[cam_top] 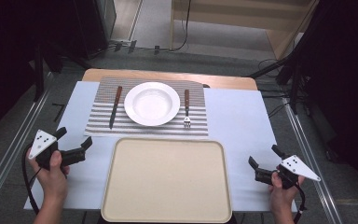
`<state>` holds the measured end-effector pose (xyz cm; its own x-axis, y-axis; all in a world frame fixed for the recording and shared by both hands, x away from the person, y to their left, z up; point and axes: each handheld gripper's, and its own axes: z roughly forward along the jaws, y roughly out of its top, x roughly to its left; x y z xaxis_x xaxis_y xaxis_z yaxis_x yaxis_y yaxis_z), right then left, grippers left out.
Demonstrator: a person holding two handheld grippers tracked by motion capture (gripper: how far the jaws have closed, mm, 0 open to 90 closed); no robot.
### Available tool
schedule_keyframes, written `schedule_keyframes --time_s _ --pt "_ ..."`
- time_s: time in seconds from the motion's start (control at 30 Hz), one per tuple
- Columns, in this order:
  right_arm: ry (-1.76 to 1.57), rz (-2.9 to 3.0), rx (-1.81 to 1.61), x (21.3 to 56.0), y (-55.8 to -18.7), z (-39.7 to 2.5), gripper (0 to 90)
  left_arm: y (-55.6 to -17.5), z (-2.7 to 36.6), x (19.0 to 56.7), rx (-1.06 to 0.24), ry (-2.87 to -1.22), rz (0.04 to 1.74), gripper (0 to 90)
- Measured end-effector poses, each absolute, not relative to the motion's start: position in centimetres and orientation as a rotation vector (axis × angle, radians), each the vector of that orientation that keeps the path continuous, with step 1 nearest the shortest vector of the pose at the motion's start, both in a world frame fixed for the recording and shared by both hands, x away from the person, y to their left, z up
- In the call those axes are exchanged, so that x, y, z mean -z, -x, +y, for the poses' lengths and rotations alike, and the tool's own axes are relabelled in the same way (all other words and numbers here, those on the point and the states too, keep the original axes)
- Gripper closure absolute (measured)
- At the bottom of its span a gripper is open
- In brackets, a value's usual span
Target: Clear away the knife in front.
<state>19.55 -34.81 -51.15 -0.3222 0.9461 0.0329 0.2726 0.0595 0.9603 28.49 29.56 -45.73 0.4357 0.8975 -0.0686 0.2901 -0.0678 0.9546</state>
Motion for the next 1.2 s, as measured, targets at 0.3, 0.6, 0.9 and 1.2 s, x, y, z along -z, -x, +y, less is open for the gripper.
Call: schedule_keyframes --time_s 0.3,0.6,0.9,1.2 --pt "-1.207 1.678 -1.258 50.5 -19.2 -33.9 0.0 -31.4 27.0 43.6 -0.68 -1.644 1.034 0.0" --pt "-1.192 1.685 -1.262 50.2 -19.1 -33.4 0.0 -33.6 25.2 42.3 -0.649 -1.693 1.022 0.0" --pt "-1.205 1.679 -1.276 50.2 -19.0 -33.7 0.0 -36.5 23.8 42.0 -0.589 -1.747 1.033 0.0" --pt "-1.203 1.688 -1.277 50.3 -19.0 -33.5 0.0 -39.2 22.6 41.6 -0.568 -1.789 1.057 0.0"
